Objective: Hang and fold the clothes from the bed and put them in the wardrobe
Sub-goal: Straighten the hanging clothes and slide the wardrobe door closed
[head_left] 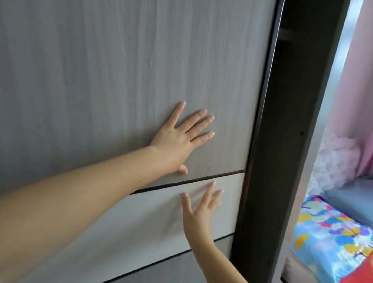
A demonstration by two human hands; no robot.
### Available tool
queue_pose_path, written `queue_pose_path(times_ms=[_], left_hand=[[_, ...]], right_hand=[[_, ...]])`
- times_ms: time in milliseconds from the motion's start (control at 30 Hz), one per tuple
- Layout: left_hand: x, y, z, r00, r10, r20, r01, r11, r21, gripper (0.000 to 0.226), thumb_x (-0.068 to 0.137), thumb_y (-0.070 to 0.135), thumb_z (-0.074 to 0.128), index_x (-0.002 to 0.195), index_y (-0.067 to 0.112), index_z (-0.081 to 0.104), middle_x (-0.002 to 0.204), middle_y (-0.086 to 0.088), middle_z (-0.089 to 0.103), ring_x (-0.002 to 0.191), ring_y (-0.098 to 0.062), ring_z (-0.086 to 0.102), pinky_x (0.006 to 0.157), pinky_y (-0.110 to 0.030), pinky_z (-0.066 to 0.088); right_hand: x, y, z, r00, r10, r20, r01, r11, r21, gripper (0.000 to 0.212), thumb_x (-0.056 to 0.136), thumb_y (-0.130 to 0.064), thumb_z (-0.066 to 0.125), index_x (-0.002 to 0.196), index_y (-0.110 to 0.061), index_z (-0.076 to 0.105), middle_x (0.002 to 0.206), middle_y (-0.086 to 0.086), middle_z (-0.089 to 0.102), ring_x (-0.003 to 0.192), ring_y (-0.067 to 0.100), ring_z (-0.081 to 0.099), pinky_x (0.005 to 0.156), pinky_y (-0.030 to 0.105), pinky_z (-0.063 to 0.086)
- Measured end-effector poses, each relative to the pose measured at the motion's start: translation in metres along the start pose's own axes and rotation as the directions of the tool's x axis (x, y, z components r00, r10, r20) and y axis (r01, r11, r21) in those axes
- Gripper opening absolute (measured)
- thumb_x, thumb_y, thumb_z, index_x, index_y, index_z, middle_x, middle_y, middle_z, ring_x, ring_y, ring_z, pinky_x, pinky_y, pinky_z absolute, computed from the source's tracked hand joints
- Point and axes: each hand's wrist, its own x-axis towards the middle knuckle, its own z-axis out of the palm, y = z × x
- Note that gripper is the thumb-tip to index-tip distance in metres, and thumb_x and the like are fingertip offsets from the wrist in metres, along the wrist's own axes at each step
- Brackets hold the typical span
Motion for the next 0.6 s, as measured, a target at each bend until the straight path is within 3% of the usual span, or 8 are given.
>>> queue_pose_path(times_ms=[600], left_hand=[[0.121, 0.077, -0.029, 0.998, 0.037, -0.042, -0.038, 0.999, -0.024, 0.105, 0.083, 0.068, 0.048, 0.150, 0.018, -0.016, 0.153, -0.013, -0.033, 0.140, -0.032, -0.031, 0.092, -0.063, -0.028]], right_hand=[[0.089, 0.043, -0.102, 0.997, -0.018, -0.074, 0.017, 1.000, -0.022, 0.084, 0.095, -0.046, 0.050, 0.150, -0.033, -0.012, 0.156, -0.001, -0.028, 0.145, 0.020, -0.024, 0.119, 0.046, -0.001]])
